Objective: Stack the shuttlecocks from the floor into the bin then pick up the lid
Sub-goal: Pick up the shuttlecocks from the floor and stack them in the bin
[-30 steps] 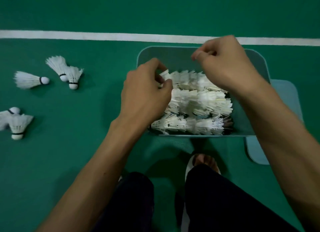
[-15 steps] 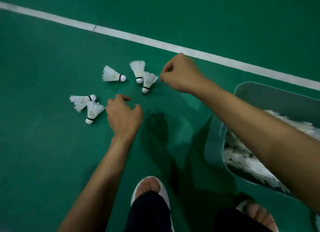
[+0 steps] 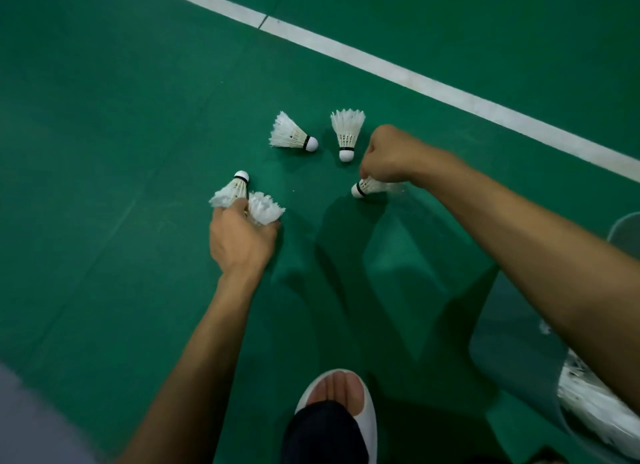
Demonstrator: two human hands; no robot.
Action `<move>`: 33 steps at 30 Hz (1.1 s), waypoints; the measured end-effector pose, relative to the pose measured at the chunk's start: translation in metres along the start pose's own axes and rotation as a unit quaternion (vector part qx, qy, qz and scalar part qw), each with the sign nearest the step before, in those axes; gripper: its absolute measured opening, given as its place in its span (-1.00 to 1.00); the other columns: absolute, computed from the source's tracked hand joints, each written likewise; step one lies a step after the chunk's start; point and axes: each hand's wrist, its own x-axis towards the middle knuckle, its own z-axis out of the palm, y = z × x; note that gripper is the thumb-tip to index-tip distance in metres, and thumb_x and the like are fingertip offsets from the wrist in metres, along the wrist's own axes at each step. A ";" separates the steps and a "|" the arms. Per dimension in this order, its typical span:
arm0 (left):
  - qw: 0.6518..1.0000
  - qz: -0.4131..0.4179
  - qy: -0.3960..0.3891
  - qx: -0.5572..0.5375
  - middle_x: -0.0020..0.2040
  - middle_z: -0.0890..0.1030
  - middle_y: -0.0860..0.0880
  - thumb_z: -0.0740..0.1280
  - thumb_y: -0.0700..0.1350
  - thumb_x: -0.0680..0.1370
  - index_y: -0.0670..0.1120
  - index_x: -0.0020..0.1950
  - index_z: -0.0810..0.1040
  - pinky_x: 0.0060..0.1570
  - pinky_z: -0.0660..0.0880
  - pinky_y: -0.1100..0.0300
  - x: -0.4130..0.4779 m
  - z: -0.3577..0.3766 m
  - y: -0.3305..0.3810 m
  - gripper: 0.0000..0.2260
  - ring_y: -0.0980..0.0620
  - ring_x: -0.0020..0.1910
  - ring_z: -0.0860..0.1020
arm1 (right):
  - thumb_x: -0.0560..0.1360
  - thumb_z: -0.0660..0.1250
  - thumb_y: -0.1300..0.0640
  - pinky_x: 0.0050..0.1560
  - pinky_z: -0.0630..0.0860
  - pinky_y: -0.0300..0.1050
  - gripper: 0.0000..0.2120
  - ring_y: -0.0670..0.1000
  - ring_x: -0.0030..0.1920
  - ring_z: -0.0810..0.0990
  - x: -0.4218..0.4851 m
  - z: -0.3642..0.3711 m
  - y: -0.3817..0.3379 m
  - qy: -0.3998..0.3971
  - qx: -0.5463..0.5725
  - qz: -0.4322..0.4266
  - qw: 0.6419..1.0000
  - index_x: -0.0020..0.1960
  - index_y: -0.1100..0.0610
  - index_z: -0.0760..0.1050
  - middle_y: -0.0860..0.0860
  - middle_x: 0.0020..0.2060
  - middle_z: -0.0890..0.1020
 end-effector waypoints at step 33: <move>0.971 0.213 -0.075 0.079 0.33 0.47 -0.24 0.63 0.16 0.29 -0.22 0.09 0.70 0.31 0.42 -0.03 0.024 0.030 0.082 -0.44 -0.25 0.35 0.41 | 0.49 0.44 0.17 -0.22 0.46 -0.09 -0.87 0.04 -0.27 0.51 -0.198 -0.074 0.123 0.297 0.355 -0.005 0.887 -0.19 0.05 0.74 0.30 -0.17 0.71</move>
